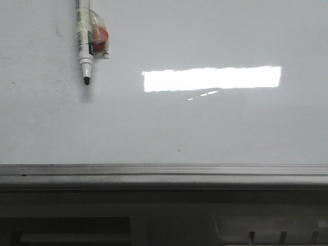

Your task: Write number 3 on whiteboard

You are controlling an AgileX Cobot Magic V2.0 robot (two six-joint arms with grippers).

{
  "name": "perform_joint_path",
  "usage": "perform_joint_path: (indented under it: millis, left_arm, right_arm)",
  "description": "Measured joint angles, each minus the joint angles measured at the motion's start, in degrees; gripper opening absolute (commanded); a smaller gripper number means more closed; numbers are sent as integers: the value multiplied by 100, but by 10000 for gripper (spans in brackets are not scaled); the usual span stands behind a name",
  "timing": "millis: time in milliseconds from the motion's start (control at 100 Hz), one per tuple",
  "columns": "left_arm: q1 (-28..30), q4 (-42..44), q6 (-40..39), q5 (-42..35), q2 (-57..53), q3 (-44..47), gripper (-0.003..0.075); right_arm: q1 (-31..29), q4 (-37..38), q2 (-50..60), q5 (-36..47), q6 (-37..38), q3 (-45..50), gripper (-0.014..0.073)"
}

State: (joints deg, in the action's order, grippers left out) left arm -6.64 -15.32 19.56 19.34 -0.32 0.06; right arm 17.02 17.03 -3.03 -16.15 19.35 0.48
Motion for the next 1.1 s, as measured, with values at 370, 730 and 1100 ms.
perform_joint_path:
  millis: [370,730,1100]
  left_arm:
    - [0,0,0,0,0,0,-21]
    - [0,0,0,0,0,0,-21]
    - [0,-206,0,-57,0,0,-21]
  right_arm:
    - [0,0,0,0,0,0,-50]
    - [0,0,0,0,0,0,-50]
    - [0,-45,0,281,0,0,-50]
